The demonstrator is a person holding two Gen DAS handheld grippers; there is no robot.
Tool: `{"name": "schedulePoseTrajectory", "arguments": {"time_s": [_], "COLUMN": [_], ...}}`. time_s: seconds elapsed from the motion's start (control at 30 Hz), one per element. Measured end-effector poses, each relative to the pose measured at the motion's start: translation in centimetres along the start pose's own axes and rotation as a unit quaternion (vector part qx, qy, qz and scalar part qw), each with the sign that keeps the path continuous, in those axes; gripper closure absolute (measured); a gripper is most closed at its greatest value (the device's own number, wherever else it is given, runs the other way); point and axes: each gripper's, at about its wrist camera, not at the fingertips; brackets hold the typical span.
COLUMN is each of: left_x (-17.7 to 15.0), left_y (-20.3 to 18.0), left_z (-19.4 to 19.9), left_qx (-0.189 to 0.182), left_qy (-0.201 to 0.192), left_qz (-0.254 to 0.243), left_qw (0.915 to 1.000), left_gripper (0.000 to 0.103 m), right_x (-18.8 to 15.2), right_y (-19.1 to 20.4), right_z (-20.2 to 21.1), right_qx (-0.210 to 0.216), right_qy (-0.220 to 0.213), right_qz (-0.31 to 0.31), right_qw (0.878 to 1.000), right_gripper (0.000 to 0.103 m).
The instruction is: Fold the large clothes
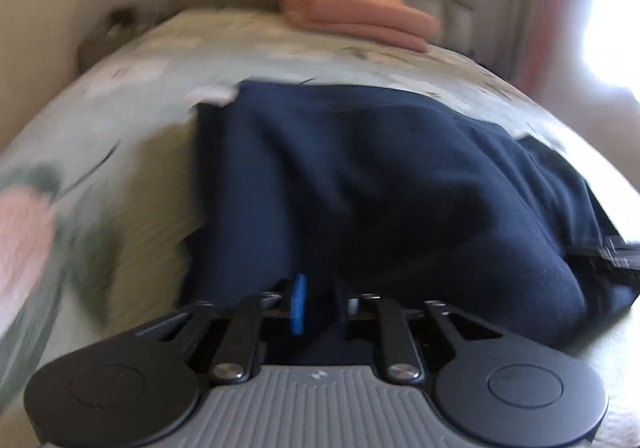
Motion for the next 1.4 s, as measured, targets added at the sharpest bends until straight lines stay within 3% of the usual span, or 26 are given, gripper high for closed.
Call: {"name": "schedulePoseTrajectory", "arguments": {"time_s": [0.1,0.13,0.17,0.23,0.27,0.4,0.5,0.6,0.67,0.7,0.73,0.8,0.93,1.1,1.17,1.3,1.4], "left_x": [-1.2,-1.6,-1.9,-2.3,-2.5,-2.4,-1.5,-0.4,0.4,0.9,1.2,1.5,1.2,0.9,0.8,1.4,1.9], "left_y": [1.3,1.4,1.5,1.6,1.8,3.0,3.4,3.7,4.1,4.4,4.8,5.4,6.7,7.0,7.2,7.5,7.2], "left_z": [1.5,2.1,2.6,3.7,4.1,5.9,6.8,7.1,6.7,6.3,5.7,4.5,2.0,1.2,1.0,0.1,-0.5], "left_qx": [0.006,0.010,0.016,0.036,0.043,0.029,0.033,0.027,0.026,0.034,0.038,0.020,-0.051,-0.068,-0.082,-0.109,-0.120], "left_qy": [0.007,0.008,0.010,0.013,0.013,0.009,-0.004,-0.018,-0.021,-0.017,-0.012,0.002,0.037,0.027,0.024,0.023,0.021], "left_qz": [0.013,0.014,0.016,0.022,0.025,0.047,0.062,0.072,0.080,0.087,0.096,0.113,0.154,0.152,0.155,0.157,0.144], "left_qw": [0.9999,0.9998,0.9997,0.9990,0.9987,0.9984,0.9975,0.9969,0.9963,0.9955,0.9946,0.9934,0.9861,0.9856,0.9843,0.9813,0.9820], "left_gripper": [0.092,0.092,0.092,0.092,0.091,0.090,0.072,0.065,0.053,0.043,0.040,0.040,0.039,0.035,0.033,0.025,0.021], "right_x": [-1.5,-2.1,-2.6,-3.6,-4.1,-5.0,-4.5,-3.2,-1.8,-1.2,-0.6,0.5,3.6,5.8,4.8,2.3,0.3], "right_y": [-2.1,-2.6,-3.5,-5.5,-6.4,-7.1,-5.9,-3.9,-2.4,-1.8,-1.1,0.3,2.5,4.1,3.4,3.0,2.6], "right_z": [1.4,1.9,2.3,2.6,3.4,5.9,6.8,6.9,6.4,5.9,5.3,4.1,2.5,0.8,1.1,1.7,3.0], "right_qx": [-0.029,-0.048,-0.058,-0.085,-0.076,-0.072,-0.044,-0.020,0.000,0.008,0.018,0.038,0.052,0.060,0.073,0.090,0.070], "right_qy": [0.005,0.014,0.016,0.040,0.034,0.020,-0.002,-0.029,-0.041,-0.043,-0.042,-0.044,-0.071,-0.047,-0.036,-0.015,-0.029], "right_qz": [-0.022,-0.030,-0.046,-0.079,-0.095,-0.126,-0.124,-0.110,-0.096,-0.093,-0.091,-0.085,-0.046,-0.055,-0.070,-0.070,-0.052], "right_qw": [0.999,0.998,0.997,0.992,0.992,0.989,0.991,0.993,0.995,0.995,0.995,0.995,0.995,0.996,0.994,0.993,0.996], "right_gripper": [0.085,0.062,0.058,0.067,0.068,0.066,0.063,0.063,0.063,0.063,0.063,0.063,0.063,0.063,0.063,0.054,0.047]}}
Point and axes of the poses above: each gripper's, at about its wrist camera, not at the fingertips, and z roughly against the way its jaws point, y to its left, x to its top, and after that the axes turned 9 degrees about y, right-handed
